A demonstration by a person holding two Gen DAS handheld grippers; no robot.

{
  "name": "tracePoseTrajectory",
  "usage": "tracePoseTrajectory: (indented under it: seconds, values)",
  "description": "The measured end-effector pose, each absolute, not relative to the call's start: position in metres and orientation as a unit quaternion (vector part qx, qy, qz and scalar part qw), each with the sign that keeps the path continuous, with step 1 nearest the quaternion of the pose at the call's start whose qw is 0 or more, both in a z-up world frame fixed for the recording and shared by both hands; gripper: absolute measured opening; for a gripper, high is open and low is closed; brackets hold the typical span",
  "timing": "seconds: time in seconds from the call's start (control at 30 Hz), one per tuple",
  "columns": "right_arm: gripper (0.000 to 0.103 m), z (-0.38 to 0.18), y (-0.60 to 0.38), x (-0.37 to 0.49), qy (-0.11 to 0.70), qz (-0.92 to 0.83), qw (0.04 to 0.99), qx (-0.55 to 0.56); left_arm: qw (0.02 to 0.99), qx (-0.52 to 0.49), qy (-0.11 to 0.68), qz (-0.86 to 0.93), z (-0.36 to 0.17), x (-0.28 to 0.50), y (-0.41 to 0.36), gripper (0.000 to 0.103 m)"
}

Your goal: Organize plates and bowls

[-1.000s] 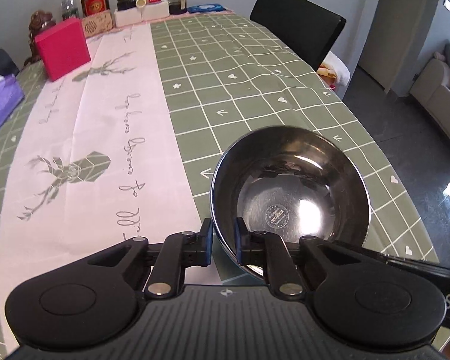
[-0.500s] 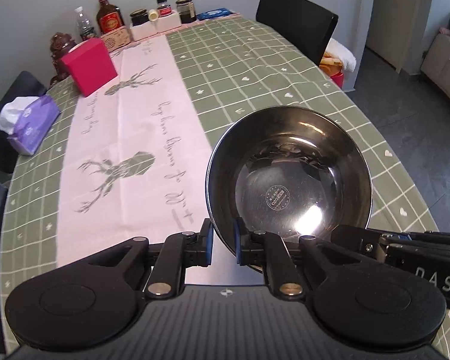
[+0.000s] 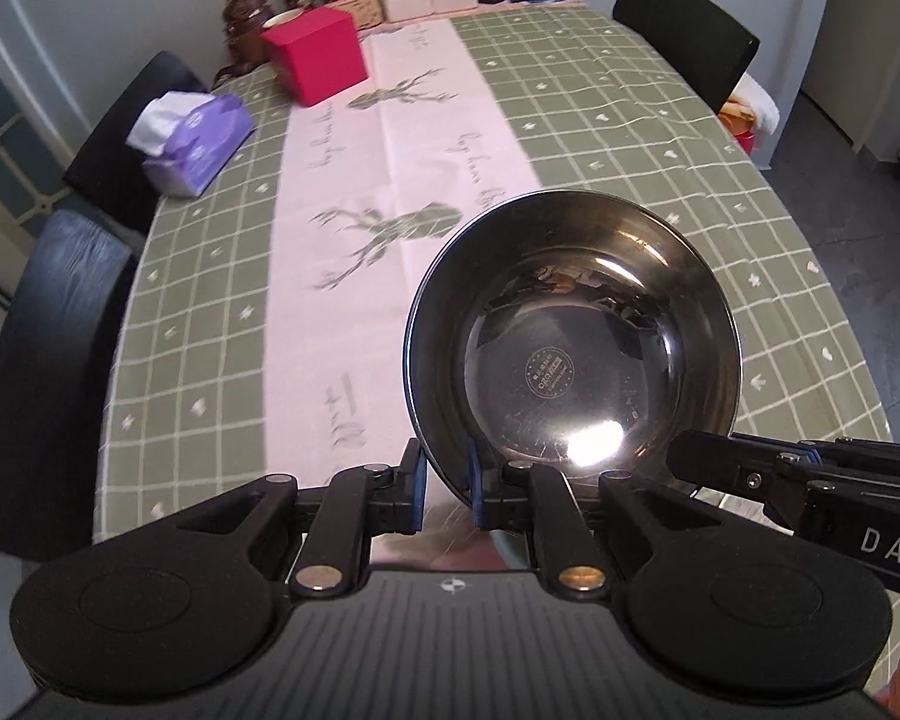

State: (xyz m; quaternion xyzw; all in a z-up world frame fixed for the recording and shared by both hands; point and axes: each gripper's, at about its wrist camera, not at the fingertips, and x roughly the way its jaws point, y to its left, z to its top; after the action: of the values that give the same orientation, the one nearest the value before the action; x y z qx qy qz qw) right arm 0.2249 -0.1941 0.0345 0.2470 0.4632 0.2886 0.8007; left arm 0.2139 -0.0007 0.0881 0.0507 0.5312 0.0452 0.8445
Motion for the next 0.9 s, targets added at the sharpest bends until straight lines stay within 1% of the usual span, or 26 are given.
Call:
tracePoseTrajectory:
  seconds: [0.2, 0.43, 0.67, 0.9]
  values:
    - [0.017, 0.032, -0.164, 0.195, 0.482, 0.333, 0.778, 0.227, 0.821, 0.049, 0.565, 0.064, 0.089, 0.177, 0.027, 0.016]
    - [0.017, 0.02, -0.142, 0.169, 0.509, 0.363, 0.755, 0.199, 0.796, 0.024, 0.601, 0.07, 0.075, 0.147, 0.049, 0.017]
    - [0.018, 0.006, -0.125, 0.157, 0.533, 0.375, 0.74, 0.166, 0.772, 0.013, 0.632, 0.07, 0.056, 0.134, 0.062, 0.017]
    - [0.017, -0.002, -0.115, 0.155, 0.545, 0.38, 0.733, 0.146, 0.76, 0.011, 0.647, 0.066, 0.039, 0.136, 0.073, 0.017]
